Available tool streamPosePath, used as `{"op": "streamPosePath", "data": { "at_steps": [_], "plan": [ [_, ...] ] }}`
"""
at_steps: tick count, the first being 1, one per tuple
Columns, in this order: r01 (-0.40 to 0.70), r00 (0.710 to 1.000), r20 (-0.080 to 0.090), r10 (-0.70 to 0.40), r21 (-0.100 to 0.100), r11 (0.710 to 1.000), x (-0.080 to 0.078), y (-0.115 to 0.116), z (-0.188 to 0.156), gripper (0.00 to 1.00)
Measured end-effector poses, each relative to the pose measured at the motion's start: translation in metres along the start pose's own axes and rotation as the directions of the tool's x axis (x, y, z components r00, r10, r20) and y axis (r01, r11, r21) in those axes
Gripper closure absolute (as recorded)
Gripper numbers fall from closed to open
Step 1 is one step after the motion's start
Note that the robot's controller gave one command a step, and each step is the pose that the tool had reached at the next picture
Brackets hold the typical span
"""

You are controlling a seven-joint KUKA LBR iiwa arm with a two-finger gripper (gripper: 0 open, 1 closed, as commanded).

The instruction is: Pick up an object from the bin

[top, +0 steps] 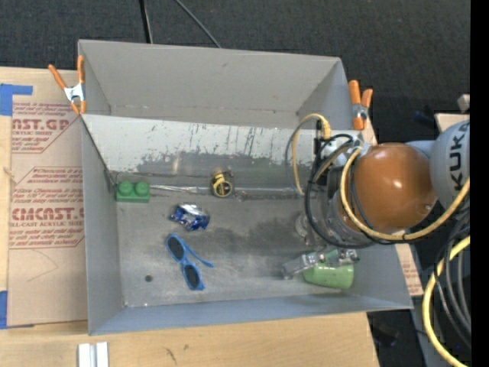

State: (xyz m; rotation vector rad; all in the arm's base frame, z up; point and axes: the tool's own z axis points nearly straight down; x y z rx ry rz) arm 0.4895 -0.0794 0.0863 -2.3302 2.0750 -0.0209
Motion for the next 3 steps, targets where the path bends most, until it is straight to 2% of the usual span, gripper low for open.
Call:
{"op": "streamPosePath", "data": {
  "at_steps": [1,2,3],
  "plan": [
    [-0.006,1.000,-0.015,0.006,-0.001,1.000,0.008,-0.001,-0.003,1.00],
    [-0.035,0.999,-0.004,0.035,-0.018,0.999,-0.014,-0.012,-0.145,1.00],
    [-0.169,0.986,-0.006,0.169,-0.028,0.985,0.025,0.012,-0.093,1.00]
  ]
}}
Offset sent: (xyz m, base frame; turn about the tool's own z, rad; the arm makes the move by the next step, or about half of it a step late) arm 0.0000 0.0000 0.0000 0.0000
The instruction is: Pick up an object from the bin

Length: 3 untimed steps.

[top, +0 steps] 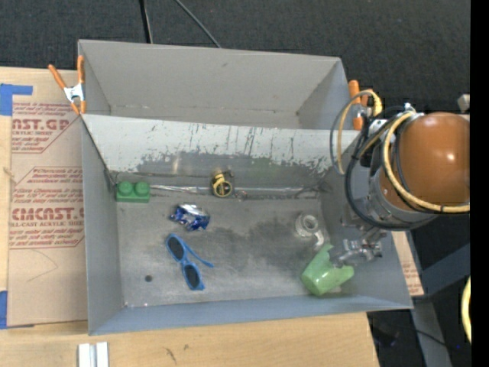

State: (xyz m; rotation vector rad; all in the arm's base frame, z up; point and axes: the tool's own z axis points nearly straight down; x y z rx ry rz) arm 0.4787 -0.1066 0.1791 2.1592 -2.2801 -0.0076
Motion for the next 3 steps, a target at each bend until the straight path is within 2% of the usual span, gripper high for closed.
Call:
{"op": "streamPosePath", "data": {
  "at_steps": [1,2,3],
  "plan": [
    [0.002,1.000,0.001,-0.002,0.004,1.000,-0.001,-0.001,-0.002,0.00],
    [0.531,0.847,-0.004,-0.531,0.006,0.847,-0.016,-0.010,-0.104,0.00],
    [0.209,0.978,0.002,-0.209,-0.002,0.978,-0.017,-0.003,0.033,0.00]
  ]
}}
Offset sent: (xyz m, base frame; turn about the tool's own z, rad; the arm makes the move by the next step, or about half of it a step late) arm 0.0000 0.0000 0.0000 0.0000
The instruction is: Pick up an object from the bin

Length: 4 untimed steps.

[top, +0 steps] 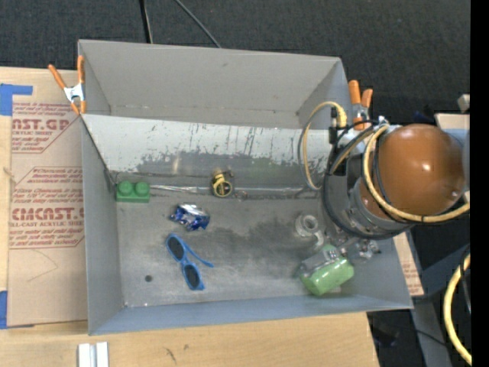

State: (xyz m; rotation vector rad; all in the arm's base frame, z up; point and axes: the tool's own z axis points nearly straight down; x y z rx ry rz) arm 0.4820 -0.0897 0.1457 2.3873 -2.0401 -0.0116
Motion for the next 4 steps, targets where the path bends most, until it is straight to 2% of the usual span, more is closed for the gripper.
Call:
{"op": "streamPosePath", "data": {
  "at_steps": [1,2,3,4],
  "plan": [
    [0.004,1.000,-0.001,-0.004,0.008,1.000,-0.025,-0.029,-0.010,0.00],
    [-0.017,1.000,-0.010,0.017,0.005,1.000,-0.010,-0.003,0.041,0.00],
    [-0.016,1.000,-0.010,0.016,0.011,1.000,-0.011,-0.006,0.038,1.00],
    [-0.005,1.000,-0.005,0.005,0.012,1.000,-0.002,-0.011,-0.081,1.00]
  ]
}}
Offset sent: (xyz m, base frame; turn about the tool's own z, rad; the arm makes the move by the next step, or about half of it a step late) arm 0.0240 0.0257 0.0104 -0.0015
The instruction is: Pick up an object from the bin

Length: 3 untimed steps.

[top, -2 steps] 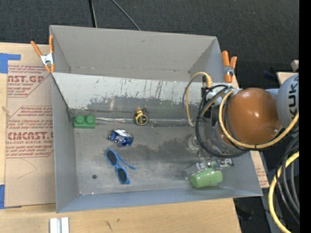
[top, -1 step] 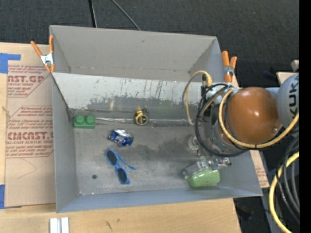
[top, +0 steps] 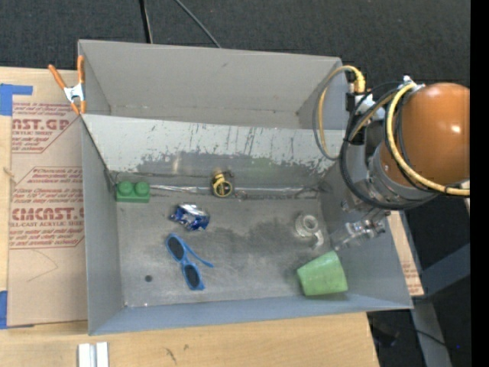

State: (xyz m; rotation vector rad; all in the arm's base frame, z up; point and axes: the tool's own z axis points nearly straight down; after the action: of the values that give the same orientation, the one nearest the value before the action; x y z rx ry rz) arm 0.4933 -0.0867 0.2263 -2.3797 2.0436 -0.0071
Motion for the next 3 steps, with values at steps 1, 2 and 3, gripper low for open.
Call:
{"op": "streamPosePath", "data": {
  "at_steps": [1,2,3],
  "plan": [
    [0.113,0.994,0.006,-0.113,-0.011,0.994,0.020,-0.007,0.069,1.00],
    [0.112,0.994,0.005,-0.112,-0.007,0.994,0.020,-0.007,0.066,0.00],
    [0.407,0.913,0.011,-0.407,0.000,0.913,0.003,0.005,0.133,0.00]
  ]
}}
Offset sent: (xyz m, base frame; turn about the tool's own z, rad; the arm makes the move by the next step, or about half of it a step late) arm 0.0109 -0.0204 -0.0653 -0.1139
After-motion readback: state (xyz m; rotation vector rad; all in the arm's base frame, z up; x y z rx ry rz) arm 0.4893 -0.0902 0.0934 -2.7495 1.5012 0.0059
